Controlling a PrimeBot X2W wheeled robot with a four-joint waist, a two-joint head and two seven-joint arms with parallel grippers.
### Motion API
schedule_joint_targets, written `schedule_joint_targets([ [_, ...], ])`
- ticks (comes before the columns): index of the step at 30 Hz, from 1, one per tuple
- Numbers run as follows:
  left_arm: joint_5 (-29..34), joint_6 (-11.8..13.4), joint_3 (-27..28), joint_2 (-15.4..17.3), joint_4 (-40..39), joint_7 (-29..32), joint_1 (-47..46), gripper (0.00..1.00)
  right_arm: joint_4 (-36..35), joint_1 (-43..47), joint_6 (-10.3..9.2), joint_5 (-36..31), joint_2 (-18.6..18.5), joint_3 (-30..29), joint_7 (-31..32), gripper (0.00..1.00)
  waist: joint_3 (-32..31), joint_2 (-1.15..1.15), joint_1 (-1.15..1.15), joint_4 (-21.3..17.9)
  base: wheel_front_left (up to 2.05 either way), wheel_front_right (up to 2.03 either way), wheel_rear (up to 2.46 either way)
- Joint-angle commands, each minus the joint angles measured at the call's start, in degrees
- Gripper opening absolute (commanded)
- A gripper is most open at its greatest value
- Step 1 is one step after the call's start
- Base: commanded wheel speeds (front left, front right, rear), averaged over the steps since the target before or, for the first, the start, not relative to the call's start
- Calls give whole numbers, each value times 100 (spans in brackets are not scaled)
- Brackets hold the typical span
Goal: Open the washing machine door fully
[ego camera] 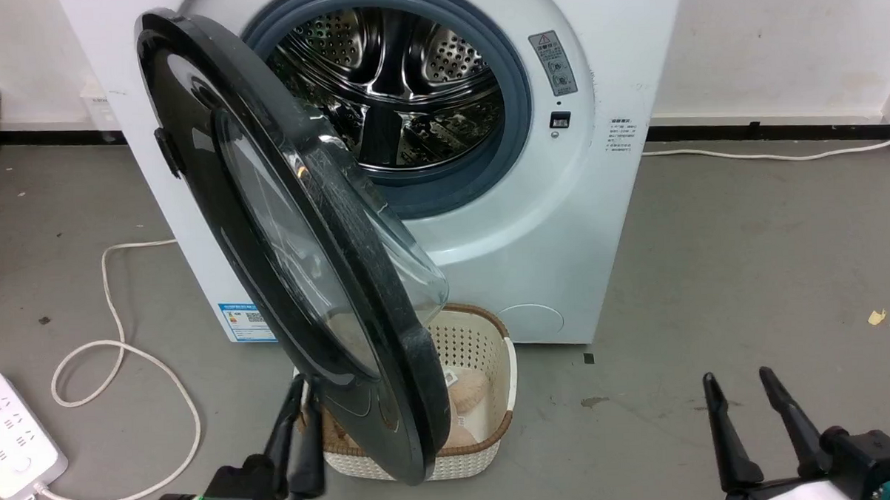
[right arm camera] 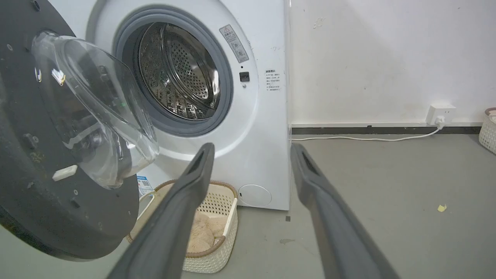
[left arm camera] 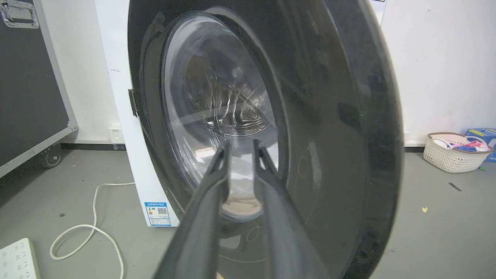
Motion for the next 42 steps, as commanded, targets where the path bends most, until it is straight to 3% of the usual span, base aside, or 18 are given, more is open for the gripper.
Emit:
schedule_joint_targets([
  [1,-2,35,20,8,-61,-32,32,0,-3,-48,5,-9,26,-18,-34,100,-4,0,0,2,0,0,0],
  [11,-459,412,314,8,-1506,-32,-539,0,22,-100,5,-26,28,-140,-145,100,-39,0,0,46,0,0,0],
  [19,-496,384,-446,8,-2122,70,-1080,0,74,-129,5,-48,29,-90,-162,100,-20,0,0,37,0,0,0],
  [26,-920,394,-1549,8,-1588,410,-980,0,179,-182,5,9,29,-33,-196,100,50,0,0,-35,0,0,0],
  [33,-1113,460,-2388,8,-515,497,-816,0,254,-208,5,31,29,-38,-234,100,122,0,0,-39,0,0,0],
  [42,-1462,790,-2178,25,867,182,-1028,0,325,-245,5,49,29,48,-242,100,201,0,0,36,0,0,0],
])
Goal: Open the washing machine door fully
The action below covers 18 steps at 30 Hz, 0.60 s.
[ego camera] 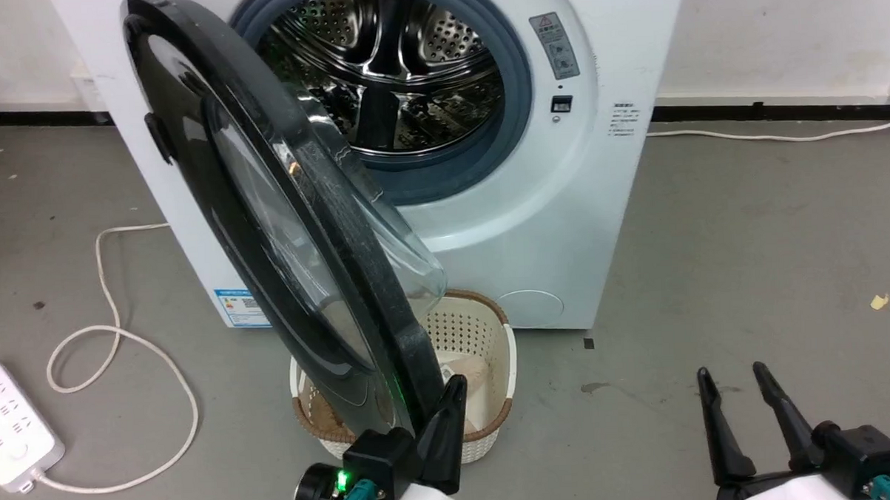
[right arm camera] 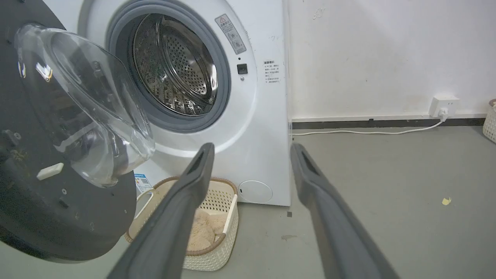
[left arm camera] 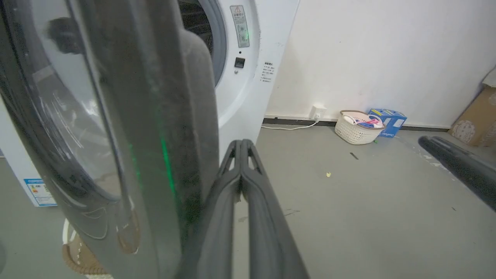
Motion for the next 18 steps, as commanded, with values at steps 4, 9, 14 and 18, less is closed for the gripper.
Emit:
schedule_joint_targets([
  [4,-10,13,197,59,320,-158,-136,0,39,-38,5,-3,22,31,-47,100,-6,0,0,157,0,0,0],
  [9,1,-25,245,110,356,-214,-28,0,61,24,5,0,22,-4,-60,100,-74,0,0,525,0,0,0],
  [14,21,11,311,204,204,-233,174,0,70,55,5,54,22,-9,-83,100,-121,0,0,910,0,0,0],
  [18,63,75,398,325,36,-242,350,0,113,88,5,59,22,54,-93,100,-138,0,0,1329,0,0,0],
])
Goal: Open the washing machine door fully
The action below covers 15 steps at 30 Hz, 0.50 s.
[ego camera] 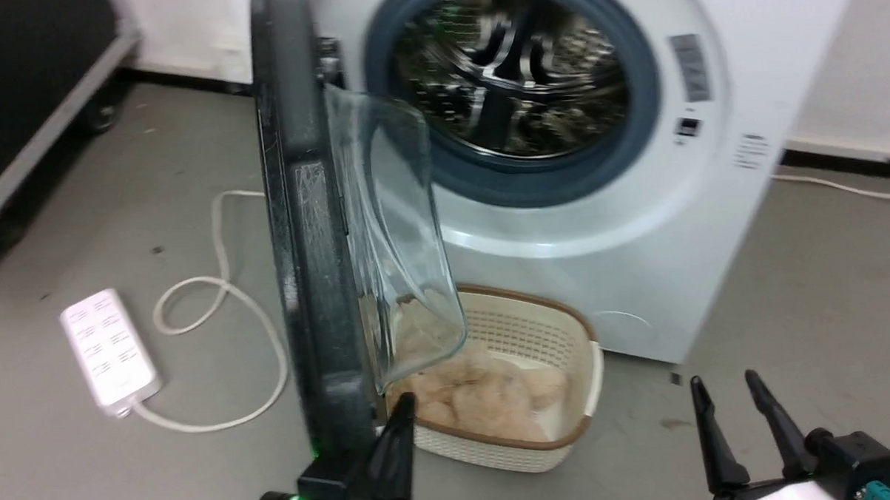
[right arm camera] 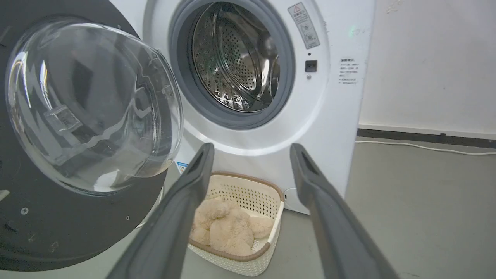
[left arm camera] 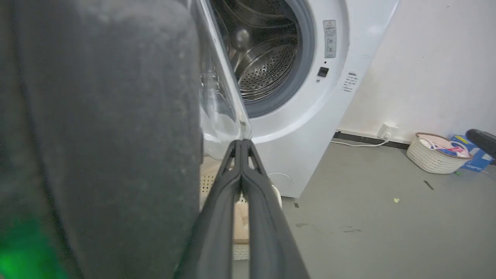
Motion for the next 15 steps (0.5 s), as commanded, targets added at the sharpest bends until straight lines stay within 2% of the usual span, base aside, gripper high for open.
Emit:
schedule_joint_targets([
  [1,10,48,74,65,-33,-26,56,0,14,57,5,30,13,9,-46,100,-20,0,0,281,0,0,0],
  [7,-100,192,500,323,-194,-29,91,0,14,6,5,24,13,77,-38,100,145,0,0,748,0,0,0],
  [15,-407,234,1243,864,-97,84,-270,0,-111,-190,5,-160,13,180,85,100,532,0,0,840,0,0,0],
])
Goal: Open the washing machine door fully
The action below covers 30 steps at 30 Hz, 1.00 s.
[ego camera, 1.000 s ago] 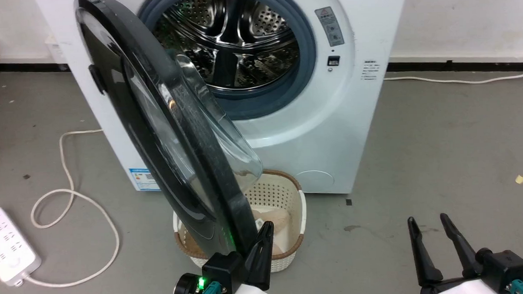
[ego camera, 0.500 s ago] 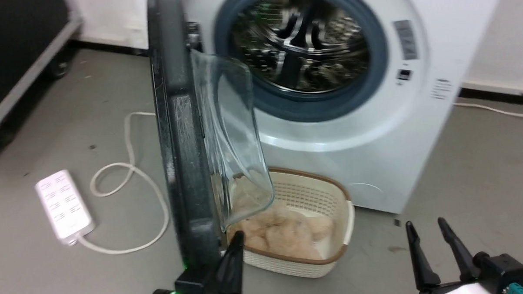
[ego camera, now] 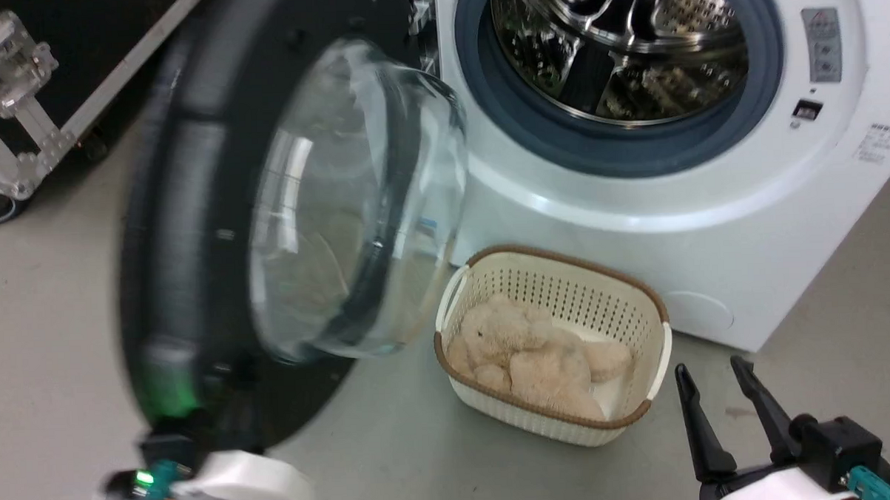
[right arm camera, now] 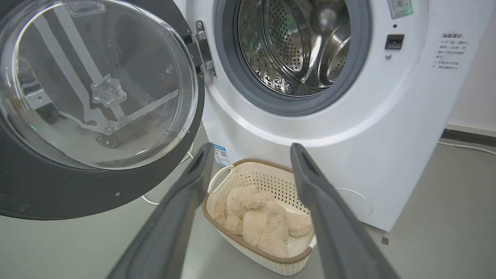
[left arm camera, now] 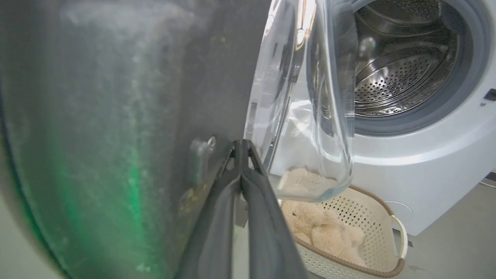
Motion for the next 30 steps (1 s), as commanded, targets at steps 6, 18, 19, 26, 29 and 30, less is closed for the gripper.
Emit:
schedule_joint_targets([
  [6,-333,-49,659,579,283,147,-500,0,-170,-190,3,-157,8,9,122,100,384,0,0,-156,0,0,0],
  [18,-864,-232,1625,1364,1446,124,-1636,0,-436,-331,3,-190,-175,-82,284,100,916,0,0,-484,0,0,0],
  [19,-877,-247,1661,1394,1531,101,-1674,0,-433,-336,3,-183,-177,-84,283,100,912,0,0,-504,0,0,0],
  [26,-734,-341,1691,1428,1664,-69,-1572,0,-387,-311,3,-159,-148,-195,198,100,660,0,0,-587,0,0,0],
  [29,-597,-372,1608,1329,1432,-104,-1393,0,-322,-297,3,-68,-104,-399,154,100,453,0,0,-600,0,0,0],
  [30,-532,-370,1559,1282,1313,-110,-1325,0,-305,-294,3,-61,-97,-447,128,100,367,0,0,-605,0,0,0],
])
